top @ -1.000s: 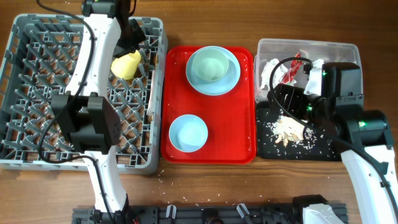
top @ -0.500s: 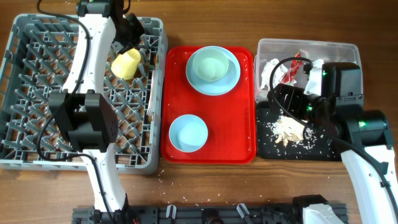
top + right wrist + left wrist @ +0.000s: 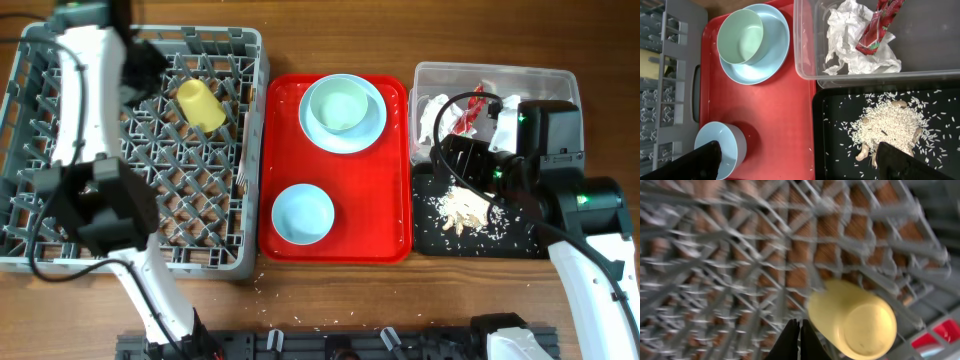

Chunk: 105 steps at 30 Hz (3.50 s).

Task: Sort waste into correct bins and load items into the dishwasher rack
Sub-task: 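Reach the left gripper to the small light-blue bowl and grip it, then carry the small bowl into the rack and release it with the left gripper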

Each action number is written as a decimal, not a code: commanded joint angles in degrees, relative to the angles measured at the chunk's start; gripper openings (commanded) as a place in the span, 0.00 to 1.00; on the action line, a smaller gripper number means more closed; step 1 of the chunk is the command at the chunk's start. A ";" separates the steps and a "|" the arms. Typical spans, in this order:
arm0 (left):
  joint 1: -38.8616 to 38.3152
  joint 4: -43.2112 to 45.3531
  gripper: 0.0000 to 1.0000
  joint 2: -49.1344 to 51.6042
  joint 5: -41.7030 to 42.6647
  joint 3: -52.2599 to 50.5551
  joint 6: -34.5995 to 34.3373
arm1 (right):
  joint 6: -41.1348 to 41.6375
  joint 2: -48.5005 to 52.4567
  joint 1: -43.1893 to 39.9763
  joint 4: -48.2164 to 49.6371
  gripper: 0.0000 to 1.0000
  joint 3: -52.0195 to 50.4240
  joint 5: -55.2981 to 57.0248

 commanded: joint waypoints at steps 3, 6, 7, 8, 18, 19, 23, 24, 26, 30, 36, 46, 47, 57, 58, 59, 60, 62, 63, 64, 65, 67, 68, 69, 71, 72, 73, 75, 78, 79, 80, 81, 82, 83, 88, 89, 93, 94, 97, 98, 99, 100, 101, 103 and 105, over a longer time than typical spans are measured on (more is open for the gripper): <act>-1.22 -1.38 0.23 -12.24 -1.73 -0.31 -0.50 | 0.17 -0.63 -0.13 0.13 1.00 0.28 -0.76; -7.26 -7.69 0.48 -15.17 5.81 -0.31 5.99 | 0.15 -0.63 -0.13 0.13 1.00 0.28 -0.76; -9.51 -11.02 0.71 -15.17 8.00 -0.33 7.93 | 0.15 -0.63 -0.13 0.13 1.00 0.28 -0.76; -12.28 -14.16 0.73 -14.84 8.76 -0.37 8.83 | 0.17 -0.63 -0.13 0.13 1.00 0.28 -0.74; -48.61 -0.90 0.71 -14.73 6.62 -16.41 3.67 | 0.17 -0.63 -0.13 0.13 1.00 0.28 -0.76; -51.45 2.71 0.65 -14.73 6.19 -20.00 1.92 | 0.15 -0.63 -0.13 0.13 1.00 0.28 -0.76; -56.76 9.14 0.44 -14.73 5.09 -29.99 -2.12 | 0.15 -0.63 -0.13 0.13 1.00 0.28 -0.76; -57.35 10.62 0.41 -14.73 4.81 -33.40 -2.34 | 0.15 -0.63 -0.13 0.13 1.00 0.28 -0.76; -57.35 11.89 0.40 -14.73 4.81 -37.07 -2.49 | 0.15 -0.63 -0.13 0.13 1.00 0.28 -0.74; -57.35 15.32 0.38 -14.73 4.22 -43.39 -4.00 | 0.15 -0.63 -0.13 0.13 1.00 0.28 -0.76; -57.35 20.35 0.18 -14.73 4.20 -50.25 -4.00 | 0.15 -0.63 -0.13 0.15 1.00 0.28 -0.76; -56.85 21.27 0.04 -14.73 2.27 -50.45 -3.98 | 0.17 -0.63 -0.13 0.15 1.00 0.28 -0.76; -56.74 21.92 0.04 -14.75 2.40 -50.12 -3.98 | 0.15 -0.63 -0.13 0.15 1.00 0.28 -0.76; -37.07 15.04 0.04 -28.33 21.38 -32.37 10.14 | 0.17 -0.61 -0.13 0.13 1.00 0.28 -0.76; -32.54 14.08 0.04 -29.77 24.28 -32.37 11.52 | 0.17 -0.61 -0.13 0.15 1.00 0.28 -0.76; -25.11 12.79 0.04 -31.21 32.24 -32.37 15.26 | 0.17 -0.61 -0.13 0.13 1.00 0.28 -0.76; -19.82 12.00 0.04 -31.47 38.45 -32.37 18.08 | 0.15 -0.61 -0.13 0.13 1.00 0.28 -0.76; -10.47 10.12 0.04 -30.97 47.89 -32.46 22.56 | 0.15 -0.61 -0.13 0.13 1.00 0.28 -0.76; -4.96 7.78 0.04 -30.18 53.11 -32.46 26.40 | 0.15 -0.63 -0.13 0.13 1.00 0.28 -0.76; -2.78 6.40 0.04 -29.68 55.15 -32.46 28.52 | 0.17 -0.61 -0.13 0.13 1.00 0.28 -0.76; 0.83 3.56 0.04 -28.55 56.59 -32.46 32.41 | 0.15 -0.61 -0.13 0.13 1.00 0.28 -0.76; 5.03 1.44 0.04 -26.64 56.54 -33.44 36.68 | 0.15 -0.61 -0.13 0.13 1.00 0.28 -0.74; 6.01 1.27 0.04 -25.64 56.54 -34.07 37.33 | 0.15 -0.61 -0.13 0.13 1.00 0.28 -0.76; 6.38 1.14 0.04 -24.83 56.63 -34.34 38.16 | 0.15 -0.63 -0.13 0.15 1.00 0.28 -0.76; 6.40 1.14 0.04 -21.88 57.05 -34.77 39.98 | 0.15 -0.61 -0.13 0.13 1.00 0.28 -0.76; 6.40 1.07 0.04 -20.61 57.22 -34.77 40.09 | 0.15 -0.63 -0.13 0.13 1.00 0.28 -0.74; 6.54 1.05 0.04 -19.82 57.22 -34.77 40.09 | 0.15 -0.61 -0.13 0.13 1.00 0.28 -0.76; 6.62 1.01 0.04 -18.03 57.18 -34.77 42.25 | 0.13 -0.61 -0.13 0.13 1.00 0.28 -0.76; 6.62 1.05 0.04 -16.68 57.18 -34.77 43.12 | 0.15 -0.61 -0.13 0.13 1.00 0.28 -0.76; 6.62 1.03 0.04 -16.33 57.22 -34.77 43.12 | 0.15 -0.61 -0.13 0.13 1.00 0.28 -0.76; 6.62 1.01 0.04 -16.17 57.22 -34.77 43.10 | 0.15 -0.61 -0.13 0.13 1.00 0.28 -0.76; 6.62 0.96 0.04 -16.11 57.75 -34.77 43.12 | 0.15 -0.63 -0.13 0.13 1.00 0.28 -0.76; 6.62 0.57 0.04 -16.06 61.33 -34.77 45.00 | 0.17 -0.61 -0.13 0.13 1.00 0.28 -0.76; 6.60 0.09 0.04 -16.06 64.67 -34.77 46.58 | 0.15 -0.63 -0.13 0.13 1.00 0.28 -0.76; 6.58 -1.60 0.04 -16.02 66.69 -34.77 46.56 | 0.15 -0.63 -0.13 0.13 1.00 0.28 -0.76; 6.58 -1.57 0.04 -16.02 66.66 -34.77 47.54 | 0.15 -0.61 -0.13 0.13 1.00 0.28 -0.76; 6.56 -1.53 0.04 -16.00 70.75 -34.77 47.80 | 0.15 -0.61 -0.13 0.13 1.00 0.28 -0.74; 6.58 -0.87 0.04 -16.00 73.53 -34.77 47.80 | 0.17 -0.61 -0.13 0.13 1.00 0.28 -0.76; 5.79 -0.70 0.04 -16.00 74.55 -34.84 47.80 | 0.15 -0.63 -0.13 0.13 1.00 0.28 -0.76; 4.85 -0.52 0.04 -16.00 74.55 -34.84 47.80 | 0.17 -0.61 -0.13 0.15 1.00 0.28 -0.76; 3.45 0.55 0.04 -16.00 74.55 -34.84 47.80 | 0.17 -0.61 -0.13 0.13 1.00 0.28 -0.76; 2.49 1.57 0.04 -16.00 74.53 -34.84 47.78 | 0.13 -0.63 -0.13 0.13 1.00 0.28 -0.76; 1.92 2.40 0.04 -16.00 74.16 -34.84 47.74 | 0.15 -0.63 -0.13 0.13 1.00 0.28 -0.76; 1.86 2.58 0.04 -16.00 71.43 -34.84 47.71 | 0.15 -0.61 -0.13 0.13 1.00 0.28 -0.76; 1.92 2.62 0.04 -16.00 68.91 -35.19 47.76 | 0.15 -0.61 -0.13 0.13 1.00 0.28 -0.74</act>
